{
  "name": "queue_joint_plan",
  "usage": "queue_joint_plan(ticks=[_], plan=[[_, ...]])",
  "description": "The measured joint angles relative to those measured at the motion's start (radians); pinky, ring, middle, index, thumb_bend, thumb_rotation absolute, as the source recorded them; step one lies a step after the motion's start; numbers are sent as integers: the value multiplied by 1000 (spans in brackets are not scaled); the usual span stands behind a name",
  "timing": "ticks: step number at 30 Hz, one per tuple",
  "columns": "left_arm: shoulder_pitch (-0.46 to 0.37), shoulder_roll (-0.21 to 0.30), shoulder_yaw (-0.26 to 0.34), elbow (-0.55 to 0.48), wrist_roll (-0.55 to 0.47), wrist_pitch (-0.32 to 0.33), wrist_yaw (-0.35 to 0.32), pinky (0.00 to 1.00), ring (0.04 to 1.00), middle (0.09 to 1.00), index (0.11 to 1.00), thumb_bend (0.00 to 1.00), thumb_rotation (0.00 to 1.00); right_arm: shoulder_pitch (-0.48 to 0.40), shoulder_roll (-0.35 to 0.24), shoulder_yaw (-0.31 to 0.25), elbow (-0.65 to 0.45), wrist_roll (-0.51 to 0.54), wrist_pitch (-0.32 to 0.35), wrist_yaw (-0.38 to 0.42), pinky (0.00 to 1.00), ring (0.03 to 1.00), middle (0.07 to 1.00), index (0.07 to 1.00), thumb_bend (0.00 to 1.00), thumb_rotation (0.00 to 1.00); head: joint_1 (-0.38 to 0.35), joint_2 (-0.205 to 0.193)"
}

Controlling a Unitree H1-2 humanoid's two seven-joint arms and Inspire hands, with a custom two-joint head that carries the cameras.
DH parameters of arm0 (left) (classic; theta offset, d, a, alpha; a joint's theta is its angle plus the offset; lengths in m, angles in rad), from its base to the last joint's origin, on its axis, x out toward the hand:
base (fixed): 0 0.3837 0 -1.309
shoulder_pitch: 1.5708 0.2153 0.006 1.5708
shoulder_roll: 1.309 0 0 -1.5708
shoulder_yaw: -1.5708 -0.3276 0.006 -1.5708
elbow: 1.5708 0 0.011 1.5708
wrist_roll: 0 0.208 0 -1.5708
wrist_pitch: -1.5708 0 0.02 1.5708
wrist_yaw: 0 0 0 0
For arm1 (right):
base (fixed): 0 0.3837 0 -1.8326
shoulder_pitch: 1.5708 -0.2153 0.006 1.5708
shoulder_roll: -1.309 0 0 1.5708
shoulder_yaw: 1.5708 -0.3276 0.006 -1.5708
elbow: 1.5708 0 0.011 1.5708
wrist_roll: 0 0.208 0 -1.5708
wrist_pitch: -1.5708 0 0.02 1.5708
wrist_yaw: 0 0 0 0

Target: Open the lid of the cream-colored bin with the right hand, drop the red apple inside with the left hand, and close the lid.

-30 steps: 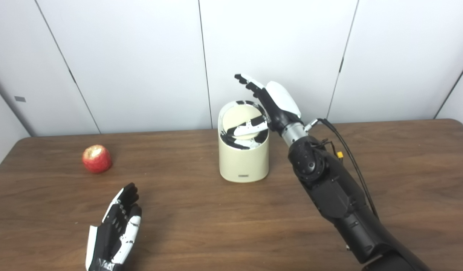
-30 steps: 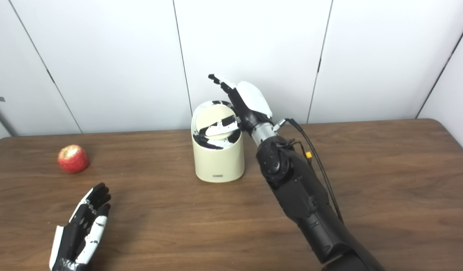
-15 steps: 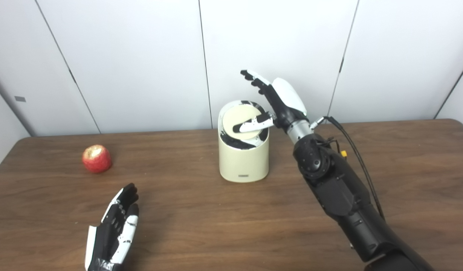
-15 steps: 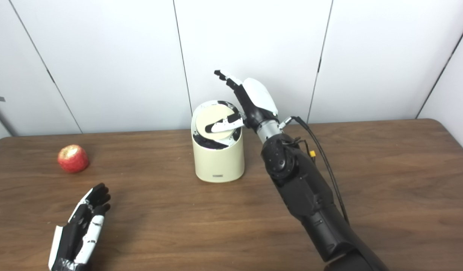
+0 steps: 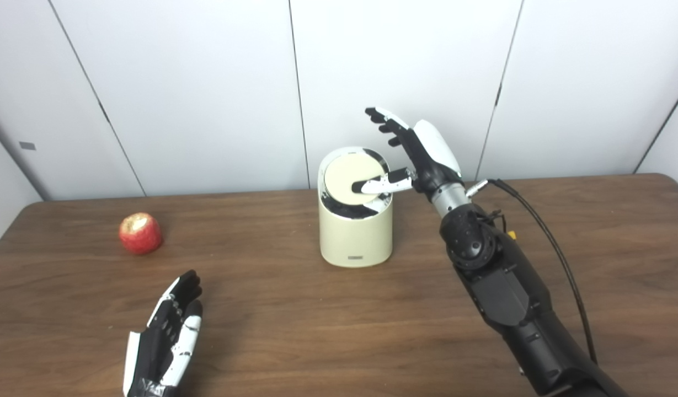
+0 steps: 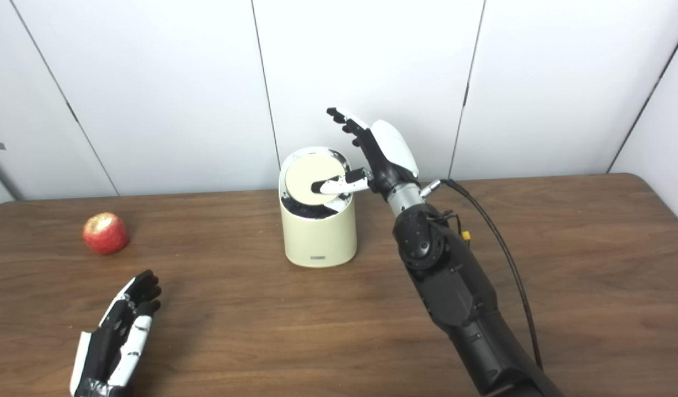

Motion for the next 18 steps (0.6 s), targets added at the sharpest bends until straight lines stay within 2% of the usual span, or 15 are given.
queue_joint_plan(ticks=[7,10,13,18], plan=[[1,2,2,0,-6,5,0,875,871,878,884,414,586,4,-26,49,-31,-67,8,10,786,868,874,893,927,203,2,14],[1,2,2,-1,-6,8,0,872,871,878,886,408,572,0,-55,100,-39,-129,3,11,812,886,890,905,938,167,0,15],[1,2,3,-2,-7,8,0,868,874,879,885,413,561,-12,-90,167,-55,-216,-14,-1,831,892,901,906,965,83,0,17],[0,2,3,-3,-8,10,2,869,874,880,887,393,558,-27,-103,206,-67,-296,-23,-8,867,909,915,917,963,49,5,15]])
